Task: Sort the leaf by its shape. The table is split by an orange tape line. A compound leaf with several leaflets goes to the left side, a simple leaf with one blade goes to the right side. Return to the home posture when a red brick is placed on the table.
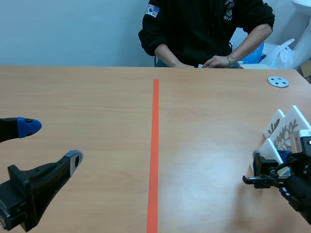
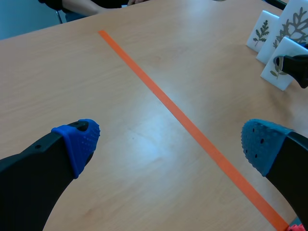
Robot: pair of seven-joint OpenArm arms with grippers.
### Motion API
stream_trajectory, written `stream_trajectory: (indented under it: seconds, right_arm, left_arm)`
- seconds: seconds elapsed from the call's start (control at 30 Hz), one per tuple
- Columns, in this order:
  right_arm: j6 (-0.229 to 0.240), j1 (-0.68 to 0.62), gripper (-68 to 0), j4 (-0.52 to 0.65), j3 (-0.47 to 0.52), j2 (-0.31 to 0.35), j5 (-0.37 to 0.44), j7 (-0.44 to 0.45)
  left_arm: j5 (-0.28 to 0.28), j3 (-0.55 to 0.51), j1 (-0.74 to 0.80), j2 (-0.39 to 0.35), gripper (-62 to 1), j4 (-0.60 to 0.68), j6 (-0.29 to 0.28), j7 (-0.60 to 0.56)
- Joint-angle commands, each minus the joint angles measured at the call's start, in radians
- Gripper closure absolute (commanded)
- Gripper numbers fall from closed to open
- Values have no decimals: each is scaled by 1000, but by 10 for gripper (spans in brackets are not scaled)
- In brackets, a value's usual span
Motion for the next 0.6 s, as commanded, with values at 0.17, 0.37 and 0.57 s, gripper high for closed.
stream_trajectory:
  seconds: [0.17,0.37,0.57]
  right_arm:
    - [0,-11,-309,142,50,9,3,-3]
    - [0,-44,-309,284,50,9,3,-61]
    - [0,-124,-310,487,51,9,4,-121]
  left_arm:
    - [-6,6,0,7,-623,12,-1,-17]
    - [-6,6,0,7,-623,12,-1,-17]
    - [-6,6,0,7,-623,12,-1,-17]
